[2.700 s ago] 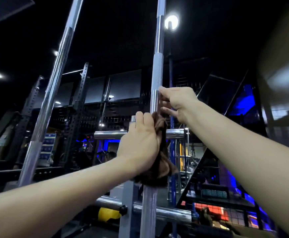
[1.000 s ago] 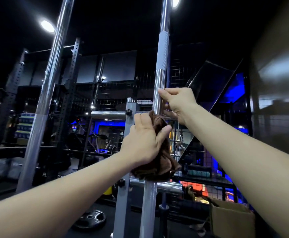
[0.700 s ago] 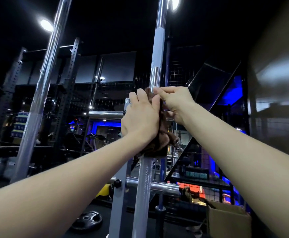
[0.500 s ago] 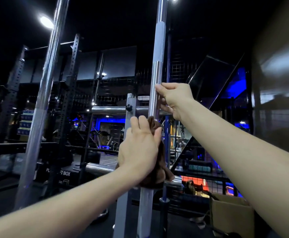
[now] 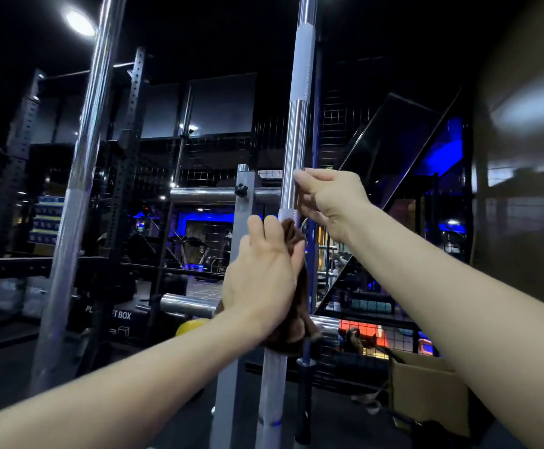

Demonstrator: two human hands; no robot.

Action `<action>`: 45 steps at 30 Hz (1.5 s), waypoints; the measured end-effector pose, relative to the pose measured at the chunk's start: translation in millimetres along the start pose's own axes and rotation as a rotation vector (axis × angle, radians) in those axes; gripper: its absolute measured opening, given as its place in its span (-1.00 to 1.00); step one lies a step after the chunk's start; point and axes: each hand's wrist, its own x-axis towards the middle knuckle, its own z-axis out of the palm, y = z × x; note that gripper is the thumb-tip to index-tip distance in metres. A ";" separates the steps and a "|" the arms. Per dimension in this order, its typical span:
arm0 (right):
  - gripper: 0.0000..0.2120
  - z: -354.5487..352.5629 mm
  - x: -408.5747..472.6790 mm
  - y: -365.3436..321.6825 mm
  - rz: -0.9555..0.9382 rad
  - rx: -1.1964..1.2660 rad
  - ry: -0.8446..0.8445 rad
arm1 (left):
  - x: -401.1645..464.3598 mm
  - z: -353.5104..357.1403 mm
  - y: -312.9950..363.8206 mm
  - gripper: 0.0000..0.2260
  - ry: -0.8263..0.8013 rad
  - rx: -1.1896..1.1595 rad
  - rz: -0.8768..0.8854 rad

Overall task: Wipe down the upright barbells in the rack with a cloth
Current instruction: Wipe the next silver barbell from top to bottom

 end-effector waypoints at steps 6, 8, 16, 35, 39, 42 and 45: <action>-0.94 -1.2 -0.5 1.3 0.005 0.001 0.024 | 53.1 -7.8 5.1 -0.62 0.035 -0.092 0.040; -0.86 -2.5 0.8 2.3 0.014 0.021 0.042 | 67.9 -9.0 12.8 -0.62 0.055 -0.163 -0.003; -0.89 0.1 -7.4 18.0 0.023 0.003 0.022 | -13.0 3.4 -6.3 -0.61 -0.054 -0.062 0.012; -0.95 -5.8 -37.3 52.4 0.099 -0.013 0.020 | -26.9 2.8 -19.4 -0.70 -0.130 -0.231 0.039; -0.79 -9.3 -24.5 49.8 0.142 0.000 0.024 | 27.0 -7.3 1.5 -0.63 -0.020 -0.351 -0.091; -0.77 -13.8 -25.4 54.1 0.153 -0.012 -0.027 | 20.0 0.1 1.7 -0.64 0.021 -0.320 -0.063; -0.79 -17.2 -34.3 57.9 0.139 -0.031 -0.036 | -22.9 8.3 -7.1 -0.68 -0.048 -0.281 -0.059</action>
